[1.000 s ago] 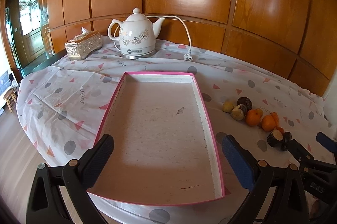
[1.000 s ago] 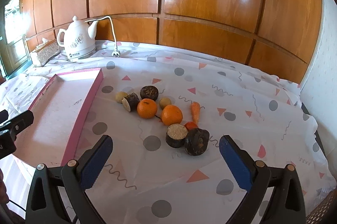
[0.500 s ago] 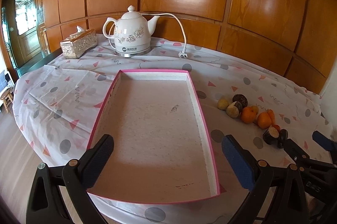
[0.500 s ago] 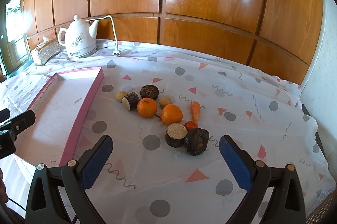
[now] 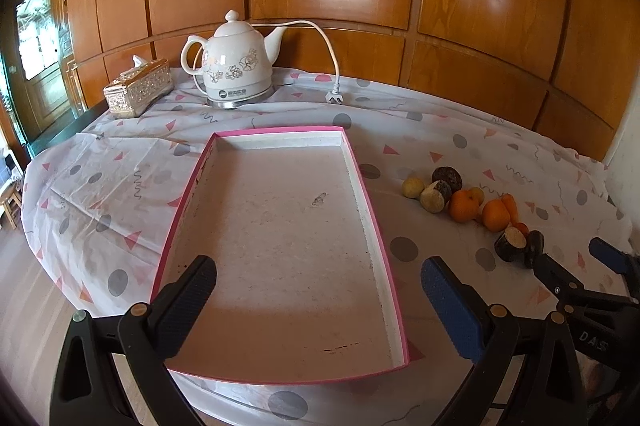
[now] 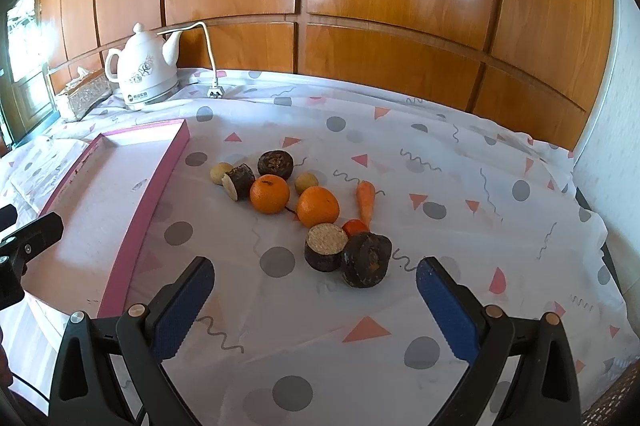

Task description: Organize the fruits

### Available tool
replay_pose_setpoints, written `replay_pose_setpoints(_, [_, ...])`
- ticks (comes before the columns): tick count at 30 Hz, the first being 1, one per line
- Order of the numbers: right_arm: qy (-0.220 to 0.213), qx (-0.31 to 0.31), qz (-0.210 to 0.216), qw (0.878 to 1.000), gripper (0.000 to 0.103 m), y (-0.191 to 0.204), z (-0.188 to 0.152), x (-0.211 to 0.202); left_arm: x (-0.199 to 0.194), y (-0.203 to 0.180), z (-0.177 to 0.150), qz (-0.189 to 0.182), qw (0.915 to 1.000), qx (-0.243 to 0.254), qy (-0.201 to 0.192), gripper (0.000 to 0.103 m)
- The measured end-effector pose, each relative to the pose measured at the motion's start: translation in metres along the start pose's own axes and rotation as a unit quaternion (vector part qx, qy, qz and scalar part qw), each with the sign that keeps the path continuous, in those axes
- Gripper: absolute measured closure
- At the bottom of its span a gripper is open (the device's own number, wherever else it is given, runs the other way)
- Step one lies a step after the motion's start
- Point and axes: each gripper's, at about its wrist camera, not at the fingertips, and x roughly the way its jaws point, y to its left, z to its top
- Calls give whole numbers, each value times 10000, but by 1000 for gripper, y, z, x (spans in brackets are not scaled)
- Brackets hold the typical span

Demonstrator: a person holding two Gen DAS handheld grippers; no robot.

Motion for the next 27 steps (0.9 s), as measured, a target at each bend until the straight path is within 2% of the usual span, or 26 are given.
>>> replay_pose_setpoints(15, [51,28,-111,9999,1,-21,0,8,5,-6,0,-186,9998,30,86,0])
replay_pose_setpoints(21, [92,39,-209,9997,1,-39,6,14,9,-8,-1,-276,9995,45,163,0])
replay_pose_setpoints(27, [387,145,-185,9990,1,-73,16,24,13,-9,-1,-382,9990,49,245,0])
